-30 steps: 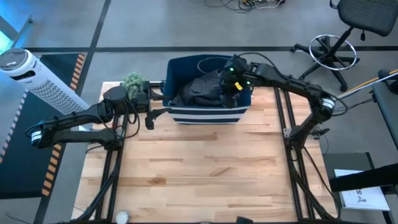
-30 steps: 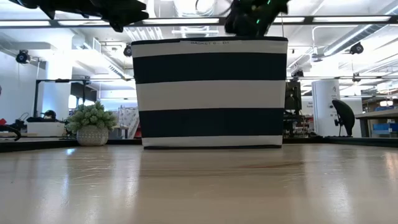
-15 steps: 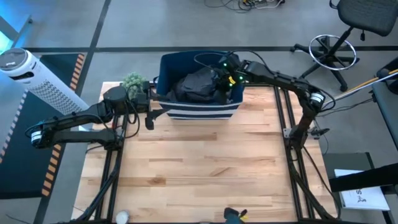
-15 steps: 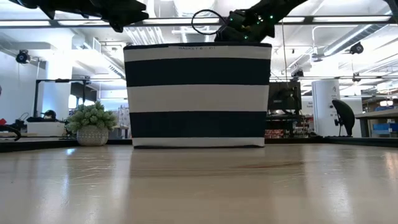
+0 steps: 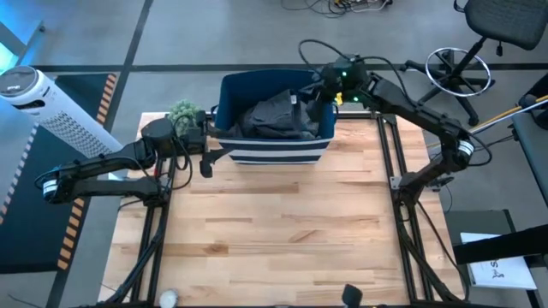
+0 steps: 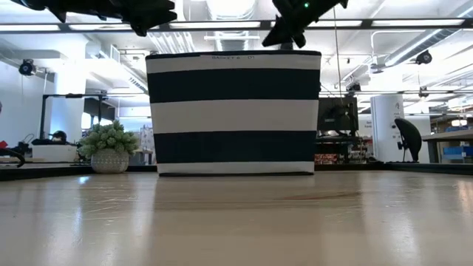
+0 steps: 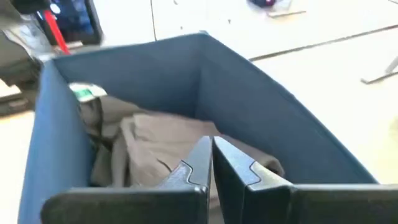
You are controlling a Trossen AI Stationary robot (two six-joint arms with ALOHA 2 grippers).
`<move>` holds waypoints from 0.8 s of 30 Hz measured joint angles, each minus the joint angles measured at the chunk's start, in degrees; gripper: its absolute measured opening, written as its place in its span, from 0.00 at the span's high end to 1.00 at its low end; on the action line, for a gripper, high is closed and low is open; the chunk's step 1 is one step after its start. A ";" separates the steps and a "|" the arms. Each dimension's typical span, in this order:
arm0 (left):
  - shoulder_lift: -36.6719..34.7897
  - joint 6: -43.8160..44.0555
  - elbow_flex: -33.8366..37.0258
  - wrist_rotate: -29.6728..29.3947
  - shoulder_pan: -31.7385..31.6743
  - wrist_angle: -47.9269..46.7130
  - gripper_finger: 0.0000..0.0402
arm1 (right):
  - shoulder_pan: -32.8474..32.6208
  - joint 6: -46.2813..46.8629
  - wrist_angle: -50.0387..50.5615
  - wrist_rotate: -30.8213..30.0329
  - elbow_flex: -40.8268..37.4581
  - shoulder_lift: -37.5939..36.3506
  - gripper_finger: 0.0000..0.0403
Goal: Sort clothes
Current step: Return to Home Position
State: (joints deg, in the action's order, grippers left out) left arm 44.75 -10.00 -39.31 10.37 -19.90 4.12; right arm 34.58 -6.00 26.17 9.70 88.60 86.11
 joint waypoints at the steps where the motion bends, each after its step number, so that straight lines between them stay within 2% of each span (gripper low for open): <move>1: 0.07 0.00 0.00 0.00 -0.01 0.19 0.51 | -0.06 0.18 -0.58 0.37 0.05 0.73 1.00; 13: 0.14 -0.22 0.00 -0.74 -0.02 0.15 0.51 | -0.06 0.13 -0.61 1.17 0.00 15.70 1.00; 24: 0.14 -0.03 0.00 -0.94 -0.01 0.08 0.51 | 0.09 -2.93 3.61 0.79 0.15 22.59 1.00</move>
State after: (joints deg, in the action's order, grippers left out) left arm 44.88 -10.03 -39.31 9.43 -19.92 4.21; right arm 34.68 -8.93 29.77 10.49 88.75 108.70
